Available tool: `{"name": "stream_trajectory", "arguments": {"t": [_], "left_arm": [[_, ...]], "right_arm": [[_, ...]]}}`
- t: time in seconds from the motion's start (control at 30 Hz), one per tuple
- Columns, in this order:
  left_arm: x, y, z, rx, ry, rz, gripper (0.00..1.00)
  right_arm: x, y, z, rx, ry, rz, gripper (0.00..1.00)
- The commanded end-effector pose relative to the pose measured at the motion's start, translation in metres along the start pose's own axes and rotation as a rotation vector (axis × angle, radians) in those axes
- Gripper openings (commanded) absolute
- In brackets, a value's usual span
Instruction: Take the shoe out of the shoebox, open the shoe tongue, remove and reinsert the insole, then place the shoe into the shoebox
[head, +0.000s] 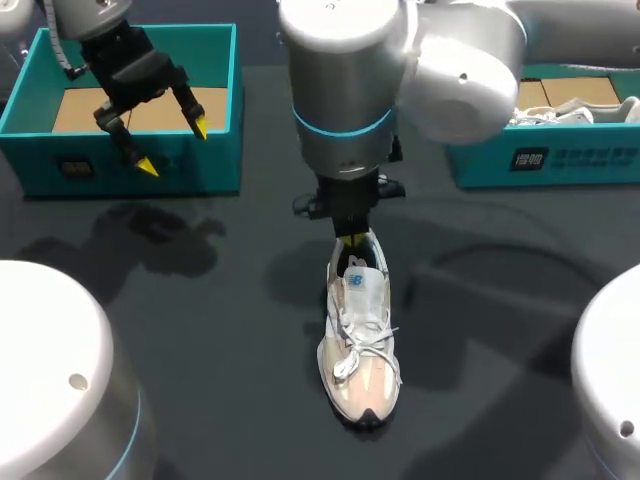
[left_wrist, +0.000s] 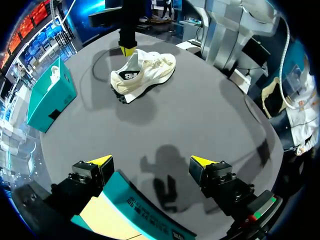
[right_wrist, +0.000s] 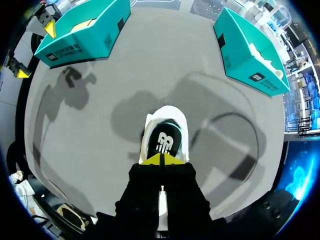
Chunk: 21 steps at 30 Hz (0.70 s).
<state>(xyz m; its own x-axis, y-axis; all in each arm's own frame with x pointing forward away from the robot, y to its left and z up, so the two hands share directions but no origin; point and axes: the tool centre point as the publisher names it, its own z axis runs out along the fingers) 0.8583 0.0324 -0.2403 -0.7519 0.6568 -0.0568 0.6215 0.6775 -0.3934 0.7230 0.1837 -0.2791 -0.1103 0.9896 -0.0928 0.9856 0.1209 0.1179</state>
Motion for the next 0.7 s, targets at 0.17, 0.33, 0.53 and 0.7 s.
{"name": "stream_trajectory", "arguments": {"t": [0.17, 0.33, 0.53, 0.7], "left_arm": [[0.001, 0.000, 0.000, -0.003, 0.000, 0.001, 1.00], [0.001, 0.000, 0.000, -0.003, 0.000, 0.001, 1.00], [0.001, 0.000, 0.000, -0.003, 0.000, 0.001, 1.00], [0.001, 0.000, 0.000, -0.003, 0.000, 0.001, 1.00]], "right_arm": [[0.011, 0.005, 0.039, -0.001, -0.117, 0.019, 0.00], [0.011, 0.005, 0.052, 0.003, -0.176, 0.007, 0.00], [0.002, 0.001, 0.066, 0.013, -0.230, 0.038, 0.00], [-0.004, -0.001, 0.084, 0.028, -0.246, 0.047, 0.00]]}}
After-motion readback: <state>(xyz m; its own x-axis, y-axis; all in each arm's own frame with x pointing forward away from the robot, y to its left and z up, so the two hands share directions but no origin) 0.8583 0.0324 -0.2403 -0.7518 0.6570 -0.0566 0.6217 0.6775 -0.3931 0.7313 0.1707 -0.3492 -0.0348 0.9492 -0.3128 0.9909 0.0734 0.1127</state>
